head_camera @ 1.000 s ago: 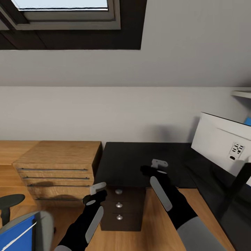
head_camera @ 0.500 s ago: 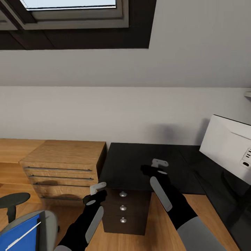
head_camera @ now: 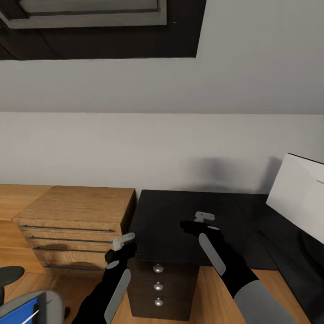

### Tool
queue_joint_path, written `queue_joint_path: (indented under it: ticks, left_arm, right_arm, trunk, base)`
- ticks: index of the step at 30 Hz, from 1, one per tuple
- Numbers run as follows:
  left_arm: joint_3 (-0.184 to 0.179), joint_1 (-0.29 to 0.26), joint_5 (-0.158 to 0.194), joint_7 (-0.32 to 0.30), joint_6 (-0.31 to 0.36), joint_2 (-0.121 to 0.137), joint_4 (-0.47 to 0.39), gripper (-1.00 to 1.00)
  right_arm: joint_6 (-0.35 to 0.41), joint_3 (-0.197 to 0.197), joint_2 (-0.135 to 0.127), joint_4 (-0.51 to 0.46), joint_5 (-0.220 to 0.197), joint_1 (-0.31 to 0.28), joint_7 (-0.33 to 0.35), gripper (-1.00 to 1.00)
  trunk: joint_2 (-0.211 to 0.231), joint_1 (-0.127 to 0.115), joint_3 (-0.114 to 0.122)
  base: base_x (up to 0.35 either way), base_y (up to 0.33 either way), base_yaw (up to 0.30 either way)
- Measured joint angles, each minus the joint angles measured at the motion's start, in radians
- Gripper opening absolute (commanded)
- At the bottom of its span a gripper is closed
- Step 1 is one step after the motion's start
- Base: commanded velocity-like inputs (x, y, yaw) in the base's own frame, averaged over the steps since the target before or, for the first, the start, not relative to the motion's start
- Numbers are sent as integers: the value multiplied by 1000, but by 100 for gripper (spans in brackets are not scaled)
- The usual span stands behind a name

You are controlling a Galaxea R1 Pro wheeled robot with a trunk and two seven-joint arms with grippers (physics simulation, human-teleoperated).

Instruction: In the bedroom, organize the workspace by keeping the computer under the desk, ensuring the monitor is on the desk, placing the keyboard on the desk next to the monitor, placing the mouse on the desk next to the keyboard, moving the folder from the swivel chair onto the desk next to the mouse, stacking the notebook on top of the folder with the pen on top of the notebook, and positioning the swivel chair next to the desk.

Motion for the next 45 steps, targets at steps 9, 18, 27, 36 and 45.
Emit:
queue_joint_path:
  ticks: [9, 18, 27, 36, 45]
  left_arm:
    - [0, 105, 53, -1, 154, 56, -287, 100]
    - [4, 109, 101, 0, 159, 60, -295, 100]
    - [4, 109, 102, 0, 161, 61, -312, 100]
    - [39, 109, 127, 0, 161, 73, -320, 100]
    - [43, 109, 135, 1, 159, 73, -323, 100]
  right_arm:
    - [-239, 4, 8, 430, 2, -88, 36, -100]
    - [-247, 51, 45, 400, 0, -93, 35, -100]
    - [-247, 70, 50, 400, 0, -93, 37, -100]
    - [-247, 114, 51, 400, 1, -93, 37, -100]
    - [-247, 117, 54, 403, -1, -93, 37, -100]
  trunk:
    - [0, 1, 0]
    - [0, 1, 0]
    - [0, 1, 0]
    - [0, 1, 0]
    - [0, 1, 0]
  base:
    - [168, 0, 0]
    - [1, 0, 69]
    - [0, 0, 247]
    - [0, 0, 258]
    - [0, 0, 259]
